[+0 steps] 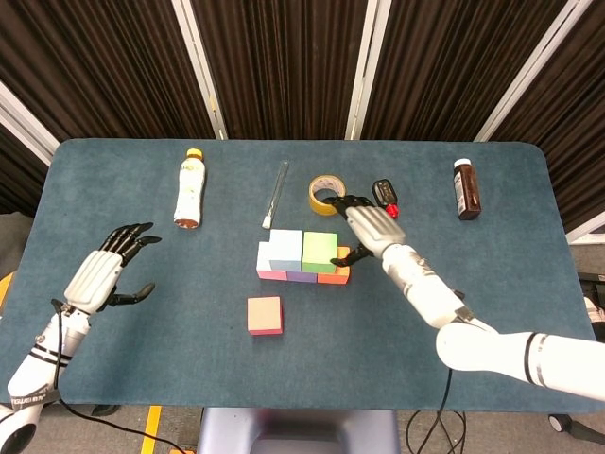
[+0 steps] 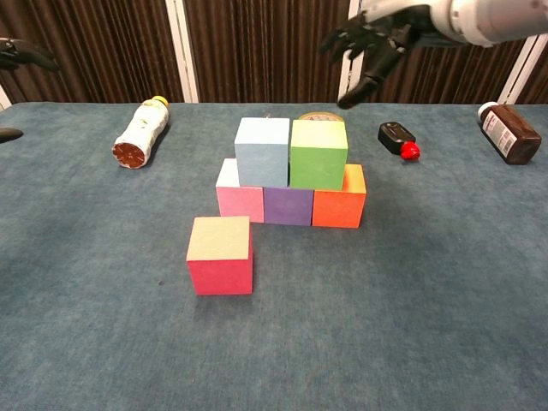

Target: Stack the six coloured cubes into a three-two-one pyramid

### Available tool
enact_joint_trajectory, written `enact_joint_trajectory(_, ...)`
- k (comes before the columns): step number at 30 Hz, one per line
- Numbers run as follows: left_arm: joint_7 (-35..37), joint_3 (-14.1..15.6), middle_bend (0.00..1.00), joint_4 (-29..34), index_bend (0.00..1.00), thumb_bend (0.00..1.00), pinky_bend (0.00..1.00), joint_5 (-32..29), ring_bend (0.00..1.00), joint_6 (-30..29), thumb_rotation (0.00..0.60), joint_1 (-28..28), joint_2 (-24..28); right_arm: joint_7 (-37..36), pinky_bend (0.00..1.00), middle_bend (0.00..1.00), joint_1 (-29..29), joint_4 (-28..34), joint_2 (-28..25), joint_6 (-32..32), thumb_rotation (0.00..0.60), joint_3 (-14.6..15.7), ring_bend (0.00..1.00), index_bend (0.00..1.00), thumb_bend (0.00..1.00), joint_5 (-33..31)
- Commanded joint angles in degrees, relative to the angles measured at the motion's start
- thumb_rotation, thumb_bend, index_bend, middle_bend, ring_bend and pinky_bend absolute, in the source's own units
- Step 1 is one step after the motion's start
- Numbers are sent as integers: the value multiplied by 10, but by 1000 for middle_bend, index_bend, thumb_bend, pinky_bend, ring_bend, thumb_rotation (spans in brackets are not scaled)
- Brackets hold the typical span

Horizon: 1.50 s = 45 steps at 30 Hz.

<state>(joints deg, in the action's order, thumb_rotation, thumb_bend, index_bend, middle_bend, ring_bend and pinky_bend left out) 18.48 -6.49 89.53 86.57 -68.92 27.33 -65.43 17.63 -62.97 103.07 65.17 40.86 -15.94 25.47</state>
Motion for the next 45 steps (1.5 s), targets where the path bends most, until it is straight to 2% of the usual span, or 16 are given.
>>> enact_joint_trajectory(1,4,3,52,3,197,309,73,-1,0,-22,600,-14,-13,36,136,185,-57,-14,25,1,505,15,65,224,215,-57)
enact_joint_trajectory(9,14,17,50,-12,197,309,71,7,0,-50,600,-34,-39,97,136,185,-142,-66,108,65,500,39,65,247,209,-171)
enact_joint_trajectory(19,46,26,48,-43,192,309,70,15,0,-58,600,-44,-55,130,136,184,-168,-121,179,99,516,38,65,297,209,-224)
enact_joint_trajectory(29,63,28,46,-59,188,309,68,20,0,-61,600,-45,-62,146,136,184,-161,-137,196,106,518,31,66,349,209,-231)
enact_joint_trajectory(45,66,29,38,-65,181,309,67,21,0,-54,600,-42,-67,158,136,184,-140,-131,193,102,518,24,66,372,209,-234)
